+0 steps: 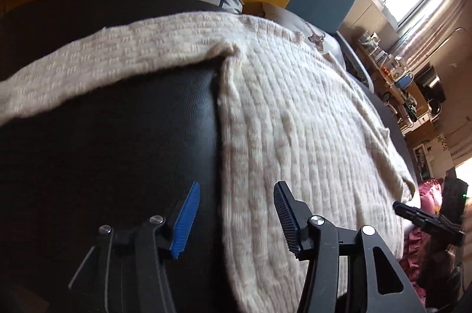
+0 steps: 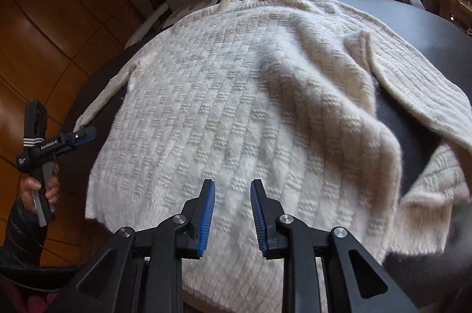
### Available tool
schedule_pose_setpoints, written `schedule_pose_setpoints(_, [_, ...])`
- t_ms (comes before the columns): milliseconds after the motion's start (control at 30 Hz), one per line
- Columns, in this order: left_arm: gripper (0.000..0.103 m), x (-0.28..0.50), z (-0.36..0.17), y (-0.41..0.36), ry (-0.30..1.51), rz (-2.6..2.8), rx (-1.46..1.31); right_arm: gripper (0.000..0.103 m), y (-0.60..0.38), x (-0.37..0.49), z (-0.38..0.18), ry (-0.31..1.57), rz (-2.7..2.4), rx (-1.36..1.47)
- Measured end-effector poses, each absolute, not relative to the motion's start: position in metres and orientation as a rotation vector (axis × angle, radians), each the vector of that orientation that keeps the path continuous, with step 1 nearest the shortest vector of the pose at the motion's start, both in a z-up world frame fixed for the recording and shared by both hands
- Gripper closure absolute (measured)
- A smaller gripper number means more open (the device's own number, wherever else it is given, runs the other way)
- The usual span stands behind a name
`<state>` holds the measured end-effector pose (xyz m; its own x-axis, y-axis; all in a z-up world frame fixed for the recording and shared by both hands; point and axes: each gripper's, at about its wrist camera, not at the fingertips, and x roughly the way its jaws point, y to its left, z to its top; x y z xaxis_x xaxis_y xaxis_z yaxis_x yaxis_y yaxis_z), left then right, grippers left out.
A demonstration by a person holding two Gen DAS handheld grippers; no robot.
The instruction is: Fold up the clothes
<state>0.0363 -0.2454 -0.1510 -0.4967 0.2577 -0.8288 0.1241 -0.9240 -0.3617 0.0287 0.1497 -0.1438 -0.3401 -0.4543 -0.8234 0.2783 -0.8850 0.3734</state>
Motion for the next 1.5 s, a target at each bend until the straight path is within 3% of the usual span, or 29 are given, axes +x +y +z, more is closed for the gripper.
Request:
schedule_pose_setpoints(100, [0.049, 0.054, -0.162, -0.229, -0.558, 2.569, -1.581, 0.078, 0.156, 0.048, -0.142, -0.192, -2.210, 1.472])
schedule_pose_setpoints(167, [0.053, 0.061, -0.161, -0.216, -0.413, 2.615, -1.597, 0.078, 0.156, 0.059, -0.146, -0.113, -2.199, 1.506])
schedule_pose_setpoints(233, [0.099, 0.060, -0.163, -0.205, -0.187, 2.692, -1.672, 0.079, 0.157, 0.066, -0.160, 0.010, -2.192, 1.612])
schedule_pose_setpoints(267, [0.101, 0.059, -0.164, -0.202, -0.087, 2.722, -1.701, 0.081, 0.160, 0.068, -0.165, 0.044, -2.196, 1.638])
schedule_pose_setpoints(400, [0.101, 0.061, -0.162, -0.206, -0.025, 2.777, -1.737, 0.081, 0.183, 0.071, -0.163, -0.078, -2.217, 1.639])
schedule_pose_setpoints(500, [0.100, 0.062, -0.149, -0.212, -0.219, 2.743, -1.687, 0.079, 0.190, 0.073, -0.162, -0.158, -2.230, 1.603])
schedule_pose_setpoints(567, [0.093, 0.059, -0.134, -0.208, -0.325, 2.750, -1.606, 0.079, 0.193, 0.074, -0.160, -0.219, -2.246, 1.575])
schedule_pose_setpoints(733, [0.053, 0.048, -0.108, -0.164, -0.424, 2.674, -1.380, 0.079, 0.244, 0.083, -0.135, -0.547, -2.362, 1.417])
schedule_pose_setpoints(867, [0.053, 0.029, -0.108, -0.111, -0.351, 2.546, -1.335, 0.078, 0.310, 0.097, -0.137, -0.968, -2.460, 1.340])
schedule_pose_setpoints(1067, [0.053, 0.012, -0.123, -0.047, -0.210, 2.407, -1.395, 0.075, 0.381, 0.108, -0.180, -1.814, -2.173, 1.072])
schedule_pose_setpoints(1400, [0.053, 0.015, -0.151, -0.040, -0.209, 2.340, -1.481, 0.073, 0.386, 0.094, -0.226, -2.375, -1.808, 0.863])
schedule_pose_setpoints(1500, [0.052, 0.016, -0.153, -0.043, -0.219, 2.332, -1.463, 0.072, 0.385, 0.091, -0.224, -2.363, -1.883, 0.938])
